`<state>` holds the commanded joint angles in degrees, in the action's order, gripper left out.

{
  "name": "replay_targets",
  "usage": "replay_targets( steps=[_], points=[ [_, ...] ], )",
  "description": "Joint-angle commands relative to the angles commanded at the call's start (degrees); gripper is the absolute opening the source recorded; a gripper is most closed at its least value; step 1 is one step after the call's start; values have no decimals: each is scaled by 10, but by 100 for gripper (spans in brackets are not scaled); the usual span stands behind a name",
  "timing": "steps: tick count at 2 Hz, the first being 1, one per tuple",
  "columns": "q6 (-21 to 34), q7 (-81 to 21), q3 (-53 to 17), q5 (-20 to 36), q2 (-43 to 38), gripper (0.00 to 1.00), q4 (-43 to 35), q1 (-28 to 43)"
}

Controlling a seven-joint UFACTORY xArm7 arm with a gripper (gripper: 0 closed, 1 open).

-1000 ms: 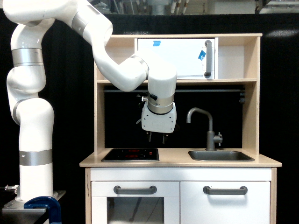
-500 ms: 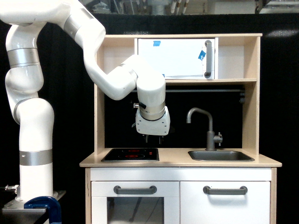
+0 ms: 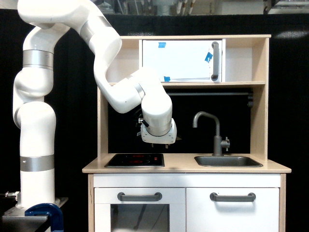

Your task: Turn on the faucet

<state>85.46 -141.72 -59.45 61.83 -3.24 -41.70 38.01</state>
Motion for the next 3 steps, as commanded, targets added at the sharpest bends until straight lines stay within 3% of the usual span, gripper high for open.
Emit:
replay_targets(
  steps=[1, 2, 3],
  points=[
    [166, -89, 42, 72, -125, 100, -38, -84],
    [103, -85, 40, 85, -58, 100, 26, -89],
    [101, -89, 52, 94, -40, 100, 42, -116]
  ],
)
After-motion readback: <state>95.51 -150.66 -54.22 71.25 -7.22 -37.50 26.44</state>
